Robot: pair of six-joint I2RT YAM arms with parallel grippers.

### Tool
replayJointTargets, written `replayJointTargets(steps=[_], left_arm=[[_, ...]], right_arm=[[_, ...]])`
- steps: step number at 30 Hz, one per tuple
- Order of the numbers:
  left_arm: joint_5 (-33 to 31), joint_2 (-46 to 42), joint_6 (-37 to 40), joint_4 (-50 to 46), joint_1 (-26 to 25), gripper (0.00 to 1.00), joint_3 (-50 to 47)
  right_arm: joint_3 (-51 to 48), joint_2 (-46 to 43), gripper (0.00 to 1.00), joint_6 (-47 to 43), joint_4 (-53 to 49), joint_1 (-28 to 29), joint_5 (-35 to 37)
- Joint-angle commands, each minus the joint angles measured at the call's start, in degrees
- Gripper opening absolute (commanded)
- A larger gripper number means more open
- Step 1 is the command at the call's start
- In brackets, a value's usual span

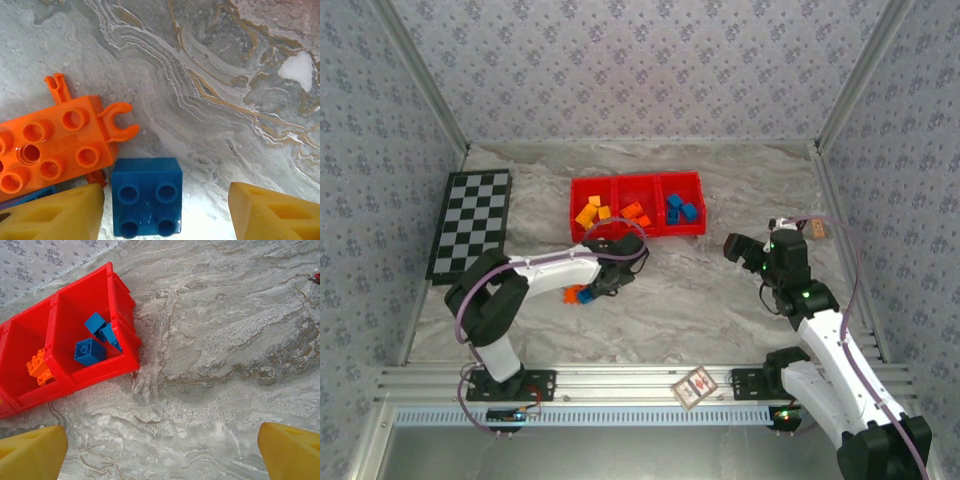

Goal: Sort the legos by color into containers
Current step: Pick up the lego from the center of the table.

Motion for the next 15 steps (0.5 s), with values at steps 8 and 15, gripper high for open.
replayJointTargets(steps=[8,15], left_arm=[[1.85,1.5,3.37,0.09,2.39,0.66,-0.37],[4.83,3.65,5.56,1.42,2.32,0.48,0.82]], right_arm=[[-1.11,-0.35,1.0,0.95,-1.62,-0.7,-0.33],[-1.15,-0.38,1.0,1.13,-1.68,-0.84,-0.47]])
